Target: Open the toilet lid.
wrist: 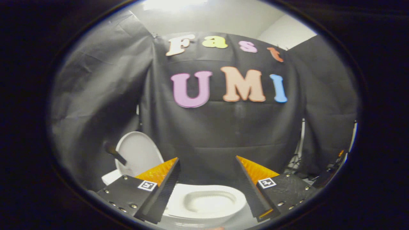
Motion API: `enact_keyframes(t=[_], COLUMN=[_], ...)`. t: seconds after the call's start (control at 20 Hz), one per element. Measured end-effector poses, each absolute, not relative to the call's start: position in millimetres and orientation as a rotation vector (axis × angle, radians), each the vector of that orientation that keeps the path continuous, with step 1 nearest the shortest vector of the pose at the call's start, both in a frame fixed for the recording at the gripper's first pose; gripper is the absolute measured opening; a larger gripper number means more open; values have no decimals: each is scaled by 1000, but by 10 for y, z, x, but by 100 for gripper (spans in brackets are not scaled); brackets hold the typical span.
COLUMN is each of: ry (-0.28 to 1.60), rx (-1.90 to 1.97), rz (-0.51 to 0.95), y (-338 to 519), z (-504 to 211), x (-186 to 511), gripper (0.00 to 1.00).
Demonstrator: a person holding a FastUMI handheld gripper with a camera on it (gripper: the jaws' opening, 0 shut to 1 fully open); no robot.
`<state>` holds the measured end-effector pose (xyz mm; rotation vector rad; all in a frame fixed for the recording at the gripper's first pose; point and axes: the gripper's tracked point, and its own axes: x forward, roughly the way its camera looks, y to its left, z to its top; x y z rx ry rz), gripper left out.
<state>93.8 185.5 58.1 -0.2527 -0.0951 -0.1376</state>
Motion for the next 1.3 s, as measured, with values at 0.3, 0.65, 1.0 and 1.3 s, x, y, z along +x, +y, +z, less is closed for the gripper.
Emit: enact_keyframes(t=[0.3, 0.65, 1.0, 1.3], ry=[-74, -19, 18, 23], rx=[-260, -138, -18, 9], rz=[-277, -318, -351, -344], y=[526, -286, -500, -478], z=[694, 342, 6, -43], x=[544, 348, 292, 298], gripper=[99, 99, 99, 99])
